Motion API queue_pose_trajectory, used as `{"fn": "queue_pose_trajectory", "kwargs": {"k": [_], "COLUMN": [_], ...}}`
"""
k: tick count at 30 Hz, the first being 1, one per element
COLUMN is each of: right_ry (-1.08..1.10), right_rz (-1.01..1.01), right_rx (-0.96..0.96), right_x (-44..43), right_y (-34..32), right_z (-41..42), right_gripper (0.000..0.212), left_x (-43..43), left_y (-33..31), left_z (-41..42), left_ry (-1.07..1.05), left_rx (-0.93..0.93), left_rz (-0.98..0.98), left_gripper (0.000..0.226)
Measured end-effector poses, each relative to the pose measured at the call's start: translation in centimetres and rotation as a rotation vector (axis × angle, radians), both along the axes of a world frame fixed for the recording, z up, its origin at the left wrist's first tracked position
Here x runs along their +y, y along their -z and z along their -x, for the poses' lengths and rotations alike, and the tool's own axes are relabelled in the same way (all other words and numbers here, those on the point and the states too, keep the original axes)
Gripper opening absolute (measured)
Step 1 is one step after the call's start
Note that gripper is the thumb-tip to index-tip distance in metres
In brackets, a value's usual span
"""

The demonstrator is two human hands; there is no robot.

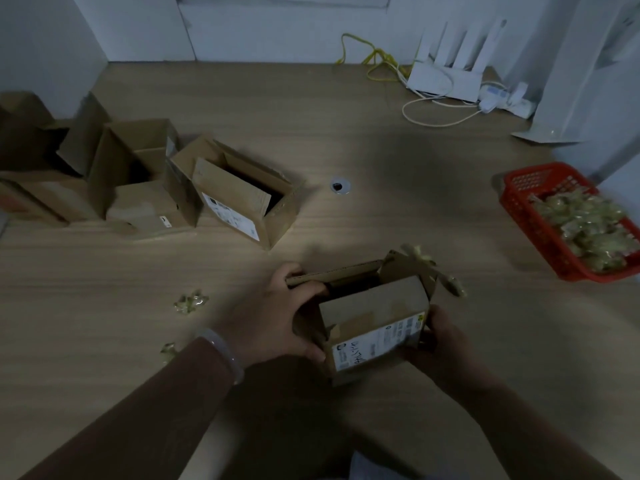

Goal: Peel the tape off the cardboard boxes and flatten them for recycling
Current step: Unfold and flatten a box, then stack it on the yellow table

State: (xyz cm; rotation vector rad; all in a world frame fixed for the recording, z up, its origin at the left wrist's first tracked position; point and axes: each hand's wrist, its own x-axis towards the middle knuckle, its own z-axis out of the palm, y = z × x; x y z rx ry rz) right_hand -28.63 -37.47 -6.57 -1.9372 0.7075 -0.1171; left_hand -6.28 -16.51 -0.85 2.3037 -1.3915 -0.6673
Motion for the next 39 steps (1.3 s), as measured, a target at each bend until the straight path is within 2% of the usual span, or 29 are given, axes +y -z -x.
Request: {"fn": "queue_pose_trajectory", "kwargs": {"k": [3,6,19,24,28,29,33,36,39], "right_ry": [0.013,0.026,0.013,0.031,-0.006,-0.002,0.031,0.041,0.110], "right_rz": [-0.014,-0.030,-0.001,0.025,0.013,0.000,-0.088,-0.080,-0.088], "right_rx": [0.016,0.018,0.066,0.080,0.131,0.154,0.217,0.271,0.305], "right_x": [-0.1,-0.1,-1.2,-1.4,-1.3,-1.1,-0.3,0.5,1.5], "right_y": [0.2,0.0,-0.8,-1.0,-1.3,-1.1,0.0,1.2,2.4], "right_z": [0.0,0.0,-0.8,-0.8,-0.4,-0.1,0.8,0.7,0.6], "right_gripper": [0.051,0.050,0.041,0.039,0.040,0.040,0.039,0.042,0.050], "left_x": [0.2,0.2,0.3,0.2,-0.5,-0.7,-0.9,-0.7,-0.2], "left_y": [1.2,1.8,1.7,1.8,0.9,0.6,0.7,3.1,6.8], "left_z": [0.4,0.9,2.5,3.3,2.1,1.4,0.0,2.2,5.2], "left_ry": [-0.042,-0.042,-0.206,-0.267,-0.541,-0.534,-0.421,-0.362,-0.182], "left_rx": [0.049,0.023,0.005,-0.088,0.047,0.077,0.009,-0.015,-0.038], "left_rz": [0.061,0.127,0.227,0.277,0.400,0.379,0.277,0.089,-0.167], "left_gripper": [0.099,0.093,0.082,0.076,0.067,0.062,0.049,0.067,0.087]}}
